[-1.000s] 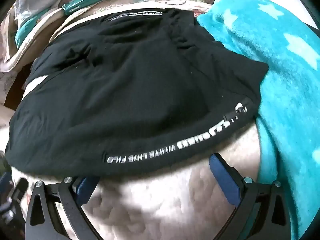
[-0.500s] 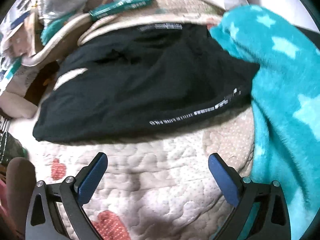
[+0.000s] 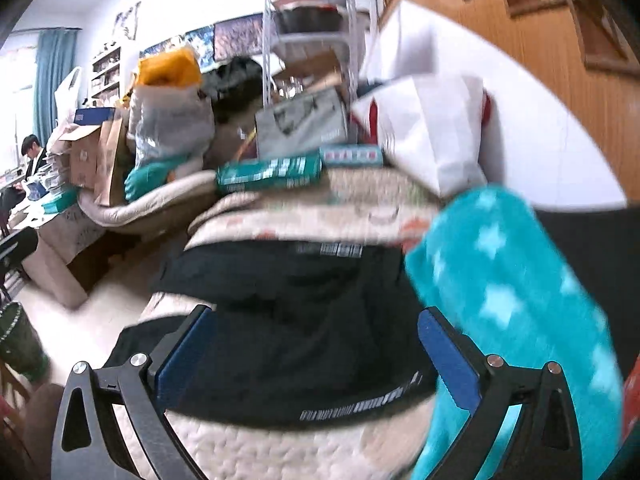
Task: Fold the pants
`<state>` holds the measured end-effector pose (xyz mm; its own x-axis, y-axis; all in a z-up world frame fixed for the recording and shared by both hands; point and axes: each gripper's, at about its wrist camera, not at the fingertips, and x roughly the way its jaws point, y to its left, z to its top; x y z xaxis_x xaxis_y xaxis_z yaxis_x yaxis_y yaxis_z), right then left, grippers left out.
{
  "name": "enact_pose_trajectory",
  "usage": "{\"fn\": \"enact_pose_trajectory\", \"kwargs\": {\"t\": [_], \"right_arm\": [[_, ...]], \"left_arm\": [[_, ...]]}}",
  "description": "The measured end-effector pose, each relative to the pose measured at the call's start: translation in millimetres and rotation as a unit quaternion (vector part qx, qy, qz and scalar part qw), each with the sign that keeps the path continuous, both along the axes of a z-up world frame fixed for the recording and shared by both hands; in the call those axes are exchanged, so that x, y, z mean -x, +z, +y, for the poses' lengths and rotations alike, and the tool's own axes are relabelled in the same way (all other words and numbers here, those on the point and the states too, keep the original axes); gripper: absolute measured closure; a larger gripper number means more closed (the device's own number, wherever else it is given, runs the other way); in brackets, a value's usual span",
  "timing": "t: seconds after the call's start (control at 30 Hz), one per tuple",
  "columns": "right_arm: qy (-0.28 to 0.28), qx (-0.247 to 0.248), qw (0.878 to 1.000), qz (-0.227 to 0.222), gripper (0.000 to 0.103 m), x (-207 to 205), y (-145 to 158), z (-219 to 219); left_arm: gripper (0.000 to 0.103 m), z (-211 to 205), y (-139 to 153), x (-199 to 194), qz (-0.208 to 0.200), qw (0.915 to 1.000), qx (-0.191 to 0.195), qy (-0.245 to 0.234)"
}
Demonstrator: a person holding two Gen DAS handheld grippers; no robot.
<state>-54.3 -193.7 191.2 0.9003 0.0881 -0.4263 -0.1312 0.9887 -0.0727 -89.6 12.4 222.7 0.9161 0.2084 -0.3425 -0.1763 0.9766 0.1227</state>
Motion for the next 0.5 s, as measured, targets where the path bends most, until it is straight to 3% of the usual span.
{"fn": "enact_pose_trajectory", "kwargs": {"t": [0.03,0.2,0.33,0.5], "right_arm": [[0.004,0.003,1.0,-0.001,0.0,-32,12,-15],[0.004,0.014,1.0,-0.025,0.0,-56,43,-27],[0.015,0.018,1.0,-0.017,0.0,-83,47,-34],[0.017,0.022,0.999,-0.029,0.0,-107,51,-29]], "left_arm": [[0.0,2,5,-4,-0.004,1.0,-0.004,0.004],[0.0,10,12,-22,-0.013,0.9997,-0.007,0.022],[0.0,14,12,-33,-0.008,0.9996,0.006,0.026],[0.0,18,7,-53,0.026,0.9992,0.005,0.03]]}}
